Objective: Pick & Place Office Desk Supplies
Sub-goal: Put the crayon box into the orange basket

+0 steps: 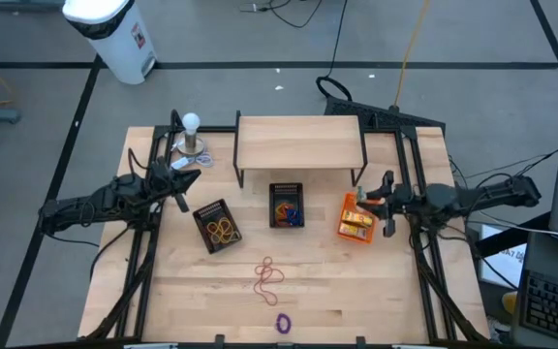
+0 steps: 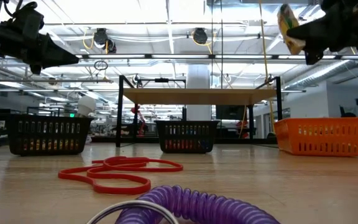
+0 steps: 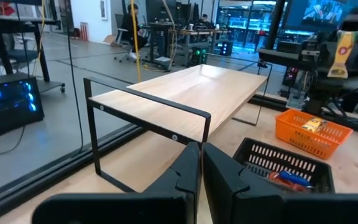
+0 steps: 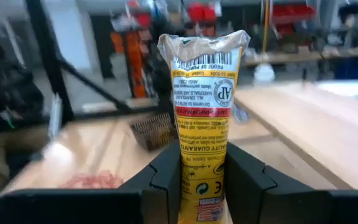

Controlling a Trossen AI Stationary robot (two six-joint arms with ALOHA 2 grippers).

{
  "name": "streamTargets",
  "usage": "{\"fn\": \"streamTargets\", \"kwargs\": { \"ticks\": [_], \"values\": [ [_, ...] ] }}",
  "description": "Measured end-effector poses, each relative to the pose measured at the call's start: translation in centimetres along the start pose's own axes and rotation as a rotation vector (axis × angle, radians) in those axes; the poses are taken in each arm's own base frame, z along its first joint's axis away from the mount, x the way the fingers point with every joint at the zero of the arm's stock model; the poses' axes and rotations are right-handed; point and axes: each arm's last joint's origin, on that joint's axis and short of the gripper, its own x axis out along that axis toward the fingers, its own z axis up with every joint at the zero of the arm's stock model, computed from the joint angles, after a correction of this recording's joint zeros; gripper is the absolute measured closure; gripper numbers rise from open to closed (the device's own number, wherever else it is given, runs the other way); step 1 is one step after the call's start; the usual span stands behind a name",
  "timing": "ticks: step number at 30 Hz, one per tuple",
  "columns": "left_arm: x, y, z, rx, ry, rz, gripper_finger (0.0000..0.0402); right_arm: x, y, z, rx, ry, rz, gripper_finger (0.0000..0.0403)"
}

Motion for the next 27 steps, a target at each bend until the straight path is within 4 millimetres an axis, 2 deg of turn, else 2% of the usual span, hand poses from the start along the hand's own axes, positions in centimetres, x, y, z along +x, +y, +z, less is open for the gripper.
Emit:
{"fn": "streamTargets", "kwargs": {
  "ticks": [8, 16, 21, 27],
  "values": [
    [0.0, 0.0, 0.0, 0.070, -0.001, 0.000, 0.0382, 0.1, 0.5, 4.0, 0.050, 0.227, -0.036, 0.0317],
    [0.0, 0.0, 0.0, 0.090, -0.001, 0.000, 0.0382, 0.4, 0.8, 6.4, 0.140, 0.439, -0.087, 0.0317],
    [0.0, 0.0, 0.0, 0.090, -0.001, 0.001, 0.0382, 0.9, 1.3, 6.6, 0.215, 0.552, -0.037, 0.0317],
    [0.0, 0.0, 0.0, 0.089, -0.001, 0.000, 0.0382, 1.7, 1.7, 5.7, 0.290, 0.744, -0.040, 0.0317]
  ]
}}
